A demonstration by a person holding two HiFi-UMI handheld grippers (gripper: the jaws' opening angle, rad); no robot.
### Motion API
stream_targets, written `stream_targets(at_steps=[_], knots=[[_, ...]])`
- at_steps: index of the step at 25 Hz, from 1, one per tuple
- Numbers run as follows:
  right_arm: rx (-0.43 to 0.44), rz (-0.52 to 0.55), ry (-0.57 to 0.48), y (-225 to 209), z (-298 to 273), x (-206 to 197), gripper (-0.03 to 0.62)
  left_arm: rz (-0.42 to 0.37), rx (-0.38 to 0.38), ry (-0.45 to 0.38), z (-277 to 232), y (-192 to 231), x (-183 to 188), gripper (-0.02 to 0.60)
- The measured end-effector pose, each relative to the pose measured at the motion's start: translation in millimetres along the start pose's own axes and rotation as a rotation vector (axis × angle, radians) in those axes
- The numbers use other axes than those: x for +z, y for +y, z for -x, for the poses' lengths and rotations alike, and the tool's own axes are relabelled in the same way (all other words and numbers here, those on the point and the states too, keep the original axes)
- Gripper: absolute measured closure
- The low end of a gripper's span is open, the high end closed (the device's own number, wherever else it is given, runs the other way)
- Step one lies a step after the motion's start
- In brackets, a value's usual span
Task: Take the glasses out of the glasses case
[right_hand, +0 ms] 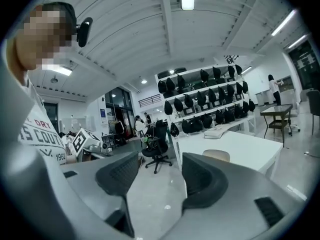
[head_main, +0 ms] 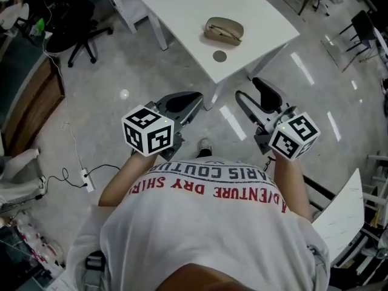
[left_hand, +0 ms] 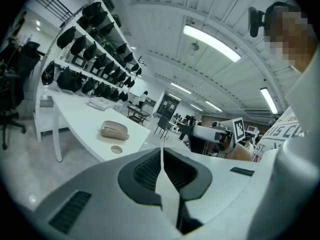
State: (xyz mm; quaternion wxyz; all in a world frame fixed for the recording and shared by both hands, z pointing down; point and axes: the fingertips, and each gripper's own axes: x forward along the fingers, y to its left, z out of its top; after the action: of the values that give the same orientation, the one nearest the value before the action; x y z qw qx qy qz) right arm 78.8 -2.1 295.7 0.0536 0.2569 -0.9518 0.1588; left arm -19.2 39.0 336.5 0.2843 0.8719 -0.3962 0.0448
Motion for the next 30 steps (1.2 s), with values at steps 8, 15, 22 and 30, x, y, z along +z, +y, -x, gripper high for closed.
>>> stream_targets(at_steps=[8,15,22,30], knots=[[0.007,0.015,0.049,-83,-31,10,0.333,0.005,0.018,0.022,-74,45,36,0.543],[0.011,0.043,0.104,-118,-48,6,0.333,-0.005,0.054,0.018,-97,65,51,0.543],[0.024,0.066,0.137,-130,-69,7,0.333,-0.007,0.085,0.0,-100,88,66,0.543],[0.005,0.059,0.186,-158,-105,9,0.333,0.01,0.078,0.036,-117,131,82,0.543]])
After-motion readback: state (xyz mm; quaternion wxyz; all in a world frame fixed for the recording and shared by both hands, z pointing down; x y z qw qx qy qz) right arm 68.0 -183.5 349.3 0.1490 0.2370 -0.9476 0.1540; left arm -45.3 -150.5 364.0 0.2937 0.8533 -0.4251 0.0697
